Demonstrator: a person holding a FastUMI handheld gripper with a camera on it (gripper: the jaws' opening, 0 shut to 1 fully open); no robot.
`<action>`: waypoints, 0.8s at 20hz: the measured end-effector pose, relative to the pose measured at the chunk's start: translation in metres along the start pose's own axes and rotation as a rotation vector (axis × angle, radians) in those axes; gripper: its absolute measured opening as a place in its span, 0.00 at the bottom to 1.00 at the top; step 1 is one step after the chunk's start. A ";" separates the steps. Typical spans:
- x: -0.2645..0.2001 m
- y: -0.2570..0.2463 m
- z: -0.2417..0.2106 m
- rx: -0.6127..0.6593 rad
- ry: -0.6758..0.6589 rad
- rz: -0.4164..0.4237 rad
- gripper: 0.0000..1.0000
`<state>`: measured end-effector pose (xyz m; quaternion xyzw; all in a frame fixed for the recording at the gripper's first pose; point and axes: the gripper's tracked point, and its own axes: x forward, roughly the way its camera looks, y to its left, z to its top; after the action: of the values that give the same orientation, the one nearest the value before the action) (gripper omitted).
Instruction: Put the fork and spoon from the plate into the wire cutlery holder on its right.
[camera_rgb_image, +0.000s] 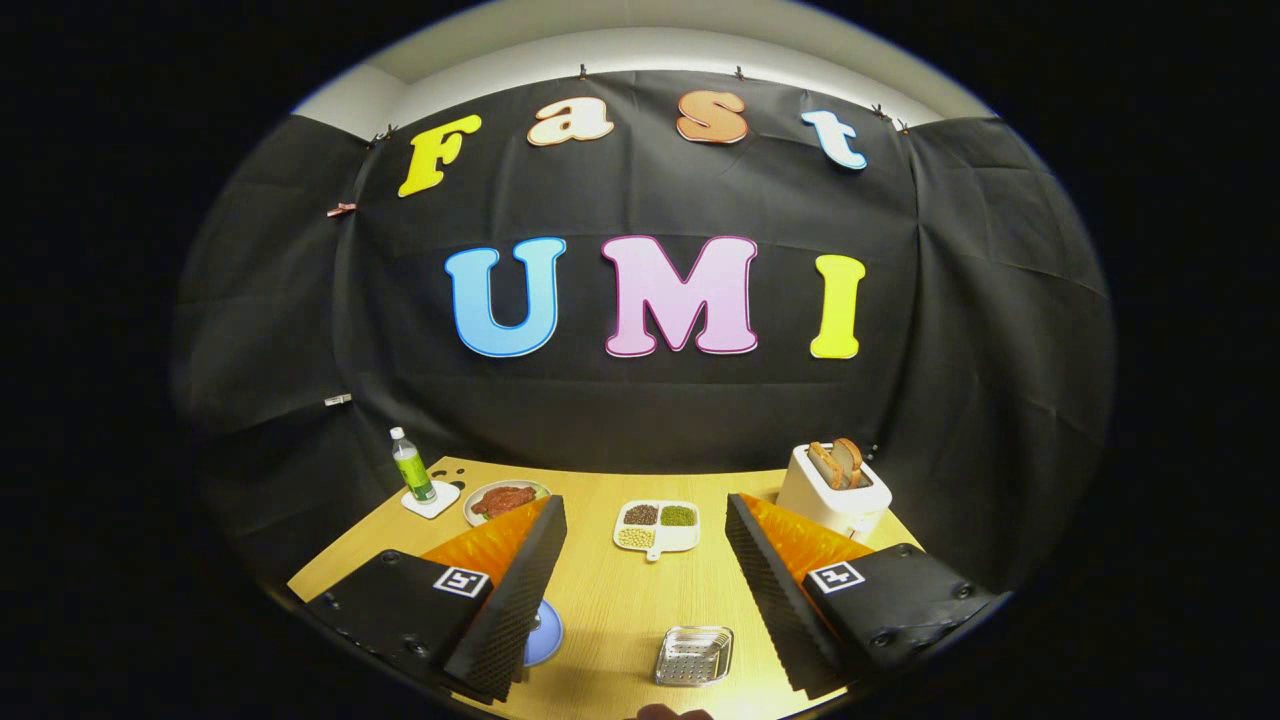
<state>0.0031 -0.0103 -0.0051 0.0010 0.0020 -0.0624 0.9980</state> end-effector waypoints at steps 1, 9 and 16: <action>0.000 -0.001 -0.001 0.001 0.000 -0.007 0.99; 0.005 0.022 -0.019 -0.015 0.036 -0.001 1.00; 0.025 0.082 -0.073 -0.030 0.176 0.118 0.99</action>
<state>0.0382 0.0685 -0.0780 -0.0085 0.0905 -0.0033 0.9959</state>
